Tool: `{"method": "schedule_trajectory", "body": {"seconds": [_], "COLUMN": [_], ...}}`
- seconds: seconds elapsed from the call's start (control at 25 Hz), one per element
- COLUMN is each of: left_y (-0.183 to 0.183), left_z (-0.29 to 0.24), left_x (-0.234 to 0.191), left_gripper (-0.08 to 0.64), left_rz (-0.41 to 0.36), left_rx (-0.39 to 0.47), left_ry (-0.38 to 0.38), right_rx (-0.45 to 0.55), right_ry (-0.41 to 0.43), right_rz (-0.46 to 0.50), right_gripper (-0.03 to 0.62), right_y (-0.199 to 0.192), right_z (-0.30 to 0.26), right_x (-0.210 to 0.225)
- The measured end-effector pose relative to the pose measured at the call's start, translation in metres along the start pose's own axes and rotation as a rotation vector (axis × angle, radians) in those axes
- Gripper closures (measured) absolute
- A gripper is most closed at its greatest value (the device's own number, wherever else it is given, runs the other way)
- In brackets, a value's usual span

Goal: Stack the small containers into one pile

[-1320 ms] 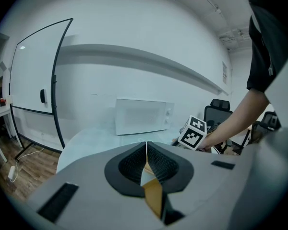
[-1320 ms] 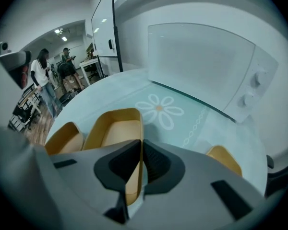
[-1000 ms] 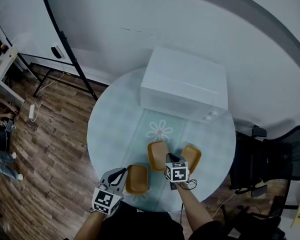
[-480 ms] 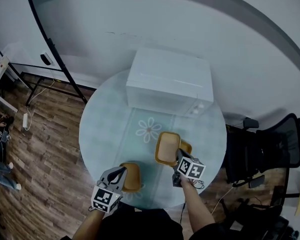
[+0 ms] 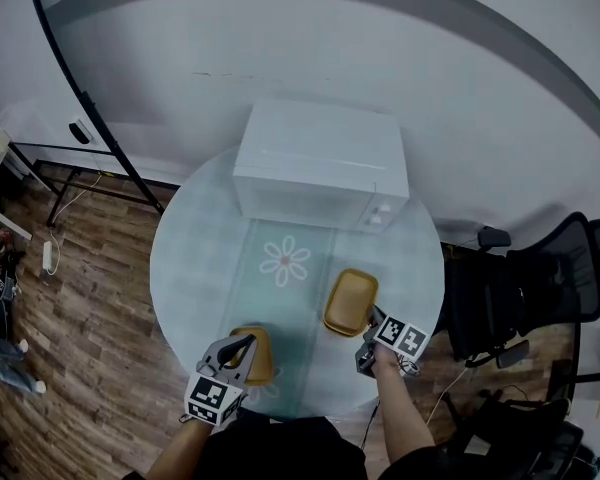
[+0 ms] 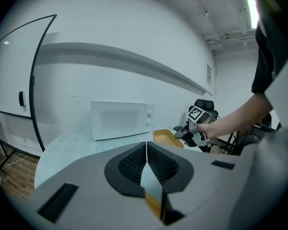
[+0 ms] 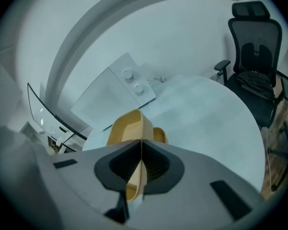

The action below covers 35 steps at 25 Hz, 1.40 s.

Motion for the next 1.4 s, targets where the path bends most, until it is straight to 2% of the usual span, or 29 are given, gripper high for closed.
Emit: {"method": "schedule_trajectory", "body": {"seconds": [0.12, 0.44, 0.68, 1.08, 1.4], "left_y": [0.000, -0.005, -0.006, -0.012, -0.011], "left_z": [-0.002, -0.002, -0.003, -0.005, -0.011], "left_x": [0.002, 0.005, 0.004, 0.001, 0.002], "left_gripper": [0.543, 0.543, 0.543, 0.543, 0.543], "left_rz": [0.001, 0.020, 0.032, 0.055, 0.055], "left_rx": [-0.008, -0.020, -0.025, -0.040, -0.049], "left_ry": [0.003, 0.017, 0.030, 0.044, 0.038], "right_rx": [-0.023, -0.062, -0.085, -0.118, -0.132], "right_ry": [0.008, 0.034, 0.020, -0.018, -0.056], "right_rz": [-0.048, -0.081, -0.105, -0.116, -0.090], "right_gripper": [0.560, 0.560, 0.560, 0.560, 0.560], "right_y": [-0.004, -0.012, -0.014, -0.018, -0.020], "right_z": [-0.003, -0.016, -0.025, -0.038, -0.043], "right_x": [0.015, 0.029, 0.031, 0.039, 0.042]}}
Point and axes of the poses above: the fingertips, and each gripper's own axes: z backward along the fingers, x to its right, y out of its top, the point moved 8 cm from there along z, backward along the fingers, and after that the axes turned 9 degrees about -x, right-handed, at the moved point
